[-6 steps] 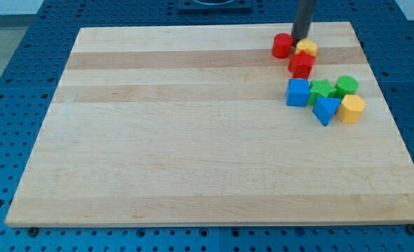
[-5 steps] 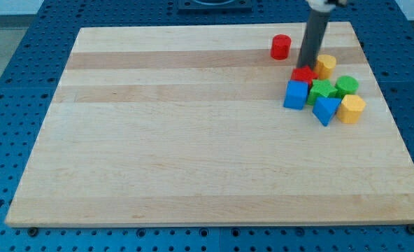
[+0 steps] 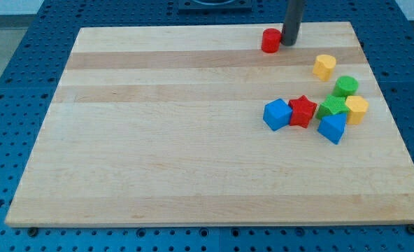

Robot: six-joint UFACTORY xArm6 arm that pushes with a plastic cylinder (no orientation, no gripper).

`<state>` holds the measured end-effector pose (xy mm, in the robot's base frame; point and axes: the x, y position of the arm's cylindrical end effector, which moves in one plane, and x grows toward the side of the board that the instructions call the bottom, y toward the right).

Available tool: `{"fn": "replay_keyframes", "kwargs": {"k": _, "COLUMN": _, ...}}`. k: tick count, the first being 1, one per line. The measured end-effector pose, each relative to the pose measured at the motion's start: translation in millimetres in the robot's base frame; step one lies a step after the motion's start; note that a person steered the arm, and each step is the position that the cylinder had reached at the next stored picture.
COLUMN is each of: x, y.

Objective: Place the red circle above the red star

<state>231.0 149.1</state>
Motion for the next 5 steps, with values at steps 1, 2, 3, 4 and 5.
{"fn": "replay_keyframes", "kwargs": {"k": 1, "x": -25.5, "y": -4.1}}
{"fn": "replay_keyframes", "kwargs": {"k": 2, "x": -31.2, "y": -42.7}}
{"fn": "replay_keyframes", "kwargs": {"k": 3, "x": -9.6, "y": -51.3}}
{"fn": "replay_keyframes", "kwargs": {"k": 4, "x": 61.9, "y": -39.7}}
{"fn": "replay_keyframes", "kwargs": {"k": 5, "x": 163.0, "y": -11.6}}
